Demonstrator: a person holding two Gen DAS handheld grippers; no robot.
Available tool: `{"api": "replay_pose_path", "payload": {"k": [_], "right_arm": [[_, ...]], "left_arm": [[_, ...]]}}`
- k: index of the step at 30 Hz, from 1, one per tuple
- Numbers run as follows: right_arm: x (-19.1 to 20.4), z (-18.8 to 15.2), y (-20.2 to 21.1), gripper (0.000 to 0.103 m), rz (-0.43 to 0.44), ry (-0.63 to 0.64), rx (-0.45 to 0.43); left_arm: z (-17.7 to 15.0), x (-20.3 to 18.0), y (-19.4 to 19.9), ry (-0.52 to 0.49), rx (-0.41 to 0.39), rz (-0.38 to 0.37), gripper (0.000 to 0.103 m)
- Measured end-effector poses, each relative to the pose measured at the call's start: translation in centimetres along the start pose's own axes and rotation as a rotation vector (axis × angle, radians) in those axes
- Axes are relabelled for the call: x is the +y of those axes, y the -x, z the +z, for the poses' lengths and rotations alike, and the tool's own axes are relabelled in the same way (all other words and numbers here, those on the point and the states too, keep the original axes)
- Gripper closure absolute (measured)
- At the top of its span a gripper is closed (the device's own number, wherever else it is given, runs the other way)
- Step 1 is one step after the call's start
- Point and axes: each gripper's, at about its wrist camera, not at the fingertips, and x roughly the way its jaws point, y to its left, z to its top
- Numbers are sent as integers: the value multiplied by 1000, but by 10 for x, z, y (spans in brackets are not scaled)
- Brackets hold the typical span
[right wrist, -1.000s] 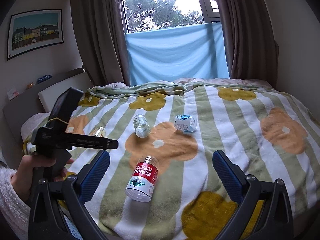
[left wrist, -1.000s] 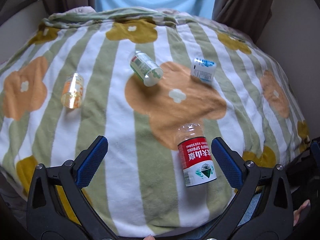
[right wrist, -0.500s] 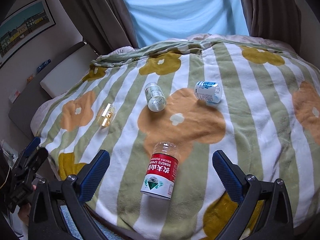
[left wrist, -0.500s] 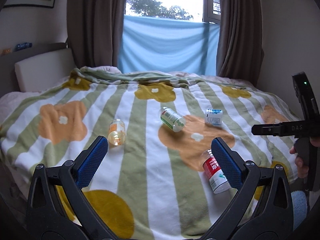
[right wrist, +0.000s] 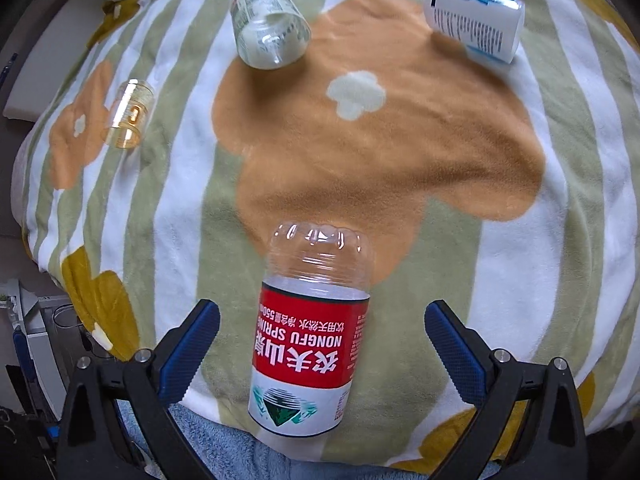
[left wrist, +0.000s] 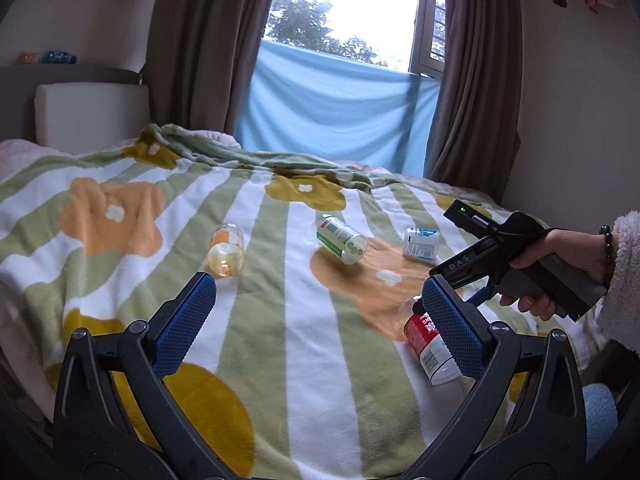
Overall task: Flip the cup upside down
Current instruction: 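Move the right gripper to the upright bottle and close around it, then lift the bottle with the right gripper and turn it cap down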
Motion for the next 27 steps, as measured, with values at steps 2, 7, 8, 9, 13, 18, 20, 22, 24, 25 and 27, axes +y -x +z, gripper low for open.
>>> {"api": "replay_pose_path", "payload": {"k": [2,7,8,9,13,18,20,22,24,25,27], "right_arm": [[-3,4,-9,2,-16,-15,34],[-9,7,-28,21,-8,-31,105],[-10,7,-31,23,5,-37,116],[-11,9,-33,25,20,-43,125],[-12,11,-33,43,71,-55,130],[-12,14,-13,44,39,-25,54],[-13,15,3,44,48,-5,-31],[-16,13,17,44,48,19,-136],[-19,9,29,44,57,33,-240],[-21,6,34,44,65,41,-299],[-18,-2,40,44,54,70,-416]], "left_arm": [[-4,3,-3,12,8,0,0],[-10,4,-10,18,24,-8,0],[-10,3,-10,16,29,-6,0],[-11,3,-11,15,30,-5,0],[-13,4,-14,16,42,-9,0],[-15,5,-16,24,54,-13,0],[-16,6,-17,29,55,-17,0],[-16,7,-18,33,60,-19,0],[-16,6,-20,33,65,-21,0],[-17,6,-21,32,69,-22,0],[-18,5,-23,28,77,-18,0]]}}
